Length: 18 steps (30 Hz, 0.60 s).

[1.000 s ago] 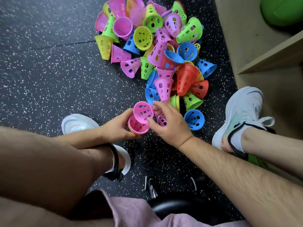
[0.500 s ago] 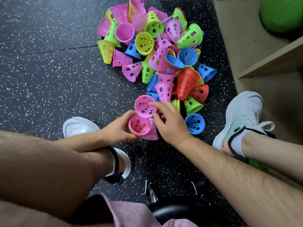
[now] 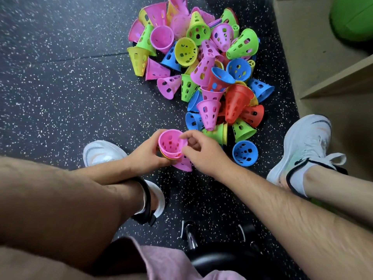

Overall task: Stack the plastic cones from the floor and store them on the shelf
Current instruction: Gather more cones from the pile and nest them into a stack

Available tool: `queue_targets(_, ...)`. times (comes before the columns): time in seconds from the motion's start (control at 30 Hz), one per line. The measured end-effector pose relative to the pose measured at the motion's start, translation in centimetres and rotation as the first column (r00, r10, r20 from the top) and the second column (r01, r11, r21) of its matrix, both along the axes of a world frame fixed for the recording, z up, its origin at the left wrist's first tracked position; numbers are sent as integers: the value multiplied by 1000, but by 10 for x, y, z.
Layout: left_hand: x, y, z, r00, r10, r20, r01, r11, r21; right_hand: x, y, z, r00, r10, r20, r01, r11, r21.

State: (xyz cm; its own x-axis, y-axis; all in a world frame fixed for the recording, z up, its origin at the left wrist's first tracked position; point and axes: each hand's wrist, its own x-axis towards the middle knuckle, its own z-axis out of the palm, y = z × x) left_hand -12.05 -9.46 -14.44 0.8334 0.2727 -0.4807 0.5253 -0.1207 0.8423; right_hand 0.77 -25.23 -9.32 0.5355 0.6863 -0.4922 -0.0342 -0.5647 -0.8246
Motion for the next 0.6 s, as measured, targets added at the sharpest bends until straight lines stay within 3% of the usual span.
queue_targets(0.13, -5, 6, -1, 1000, -15, -9, 16, 998, 68, -4, -8, -14, 976, 34, 213, -40, 999, 27)
queue_targets(0.2, -9, 11, -2, 999, -22, -29, 25, 992, 122, -3, -17, -22, 899, 206, 386, -230, 973, 17)
queue_targets(0.27, -14, 16, -4, 999, -6, -49, 13, 988, 156, -5, -28, -32, 762, 399, 510, -440, 897, -45)
queue_targets(0.33, -18, 18, -4, 998, 16, -57, -6, 986, 165, -8, -36, -39, 665, 519, 537, -550, 827, -119)
queue_targets(0.47, -20, 19, -5, 999, 17, -50, -9, 988, 157, -13, -40, -39, 571, 624, 534, -618, 755, -221)
queue_targets(0.6, -20, 20, -6, 999, 21, -45, -14, 987, 159, -12, -35, -35, 605, 591, 533, -567, 790, -234)
